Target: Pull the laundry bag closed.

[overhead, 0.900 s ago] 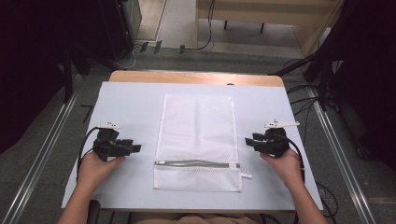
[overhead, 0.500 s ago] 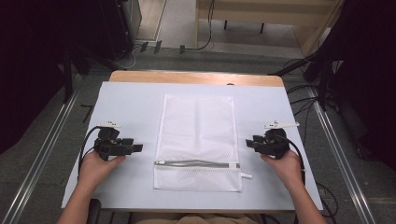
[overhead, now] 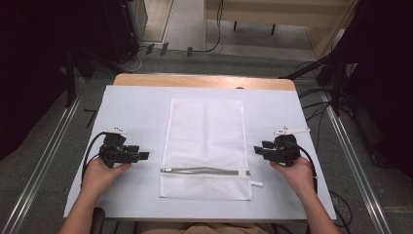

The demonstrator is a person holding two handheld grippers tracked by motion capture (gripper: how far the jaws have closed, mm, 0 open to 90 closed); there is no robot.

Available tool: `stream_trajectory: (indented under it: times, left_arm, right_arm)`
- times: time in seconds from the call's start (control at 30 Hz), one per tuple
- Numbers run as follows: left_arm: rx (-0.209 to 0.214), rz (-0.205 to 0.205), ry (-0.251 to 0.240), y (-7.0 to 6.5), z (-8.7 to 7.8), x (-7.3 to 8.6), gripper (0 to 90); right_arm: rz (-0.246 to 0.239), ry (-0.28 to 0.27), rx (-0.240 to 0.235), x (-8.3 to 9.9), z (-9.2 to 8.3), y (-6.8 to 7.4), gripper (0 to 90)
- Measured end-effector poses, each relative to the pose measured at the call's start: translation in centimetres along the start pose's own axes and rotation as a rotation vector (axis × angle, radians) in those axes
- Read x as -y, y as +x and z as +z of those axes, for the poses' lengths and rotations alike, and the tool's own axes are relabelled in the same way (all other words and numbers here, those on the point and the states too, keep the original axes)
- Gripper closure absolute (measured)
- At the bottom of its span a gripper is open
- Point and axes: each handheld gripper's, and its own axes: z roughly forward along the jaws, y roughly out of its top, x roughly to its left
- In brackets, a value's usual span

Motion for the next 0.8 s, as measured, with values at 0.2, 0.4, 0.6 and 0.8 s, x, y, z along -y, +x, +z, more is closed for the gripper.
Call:
stream_trajectory:
  times: [0.2, 0.4, 0.6, 0.8]
  left_arm:
    - [-0.004, -0.008, -0.008, 0.0, -0.1, 0.0, 39.0]
    - [0.003, 0.004, 0.001, -0.1, 0.1, 0.0, 40.1]
    - [0.003, 0.003, -0.007, -0.1, 0.0, 0.0, 39.5]
    - [0.004, 0.014, 0.005, -0.4, 0.4, -0.1, 39.2]
  right_arm:
    - [0.0, 0.017, -0.016, -0.1, 0.0, 0.3, 58.5]
    - [-0.023, 0.015, -0.014, -0.4, -0.2, 0.9, 59.0]
    - [-0.072, 0.038, -0.02, -0.5, 0.3, 1.6, 57.8]
    - [-0.099, 0.038, -0.037, -1.3, 0.8, 2.5, 54.5]
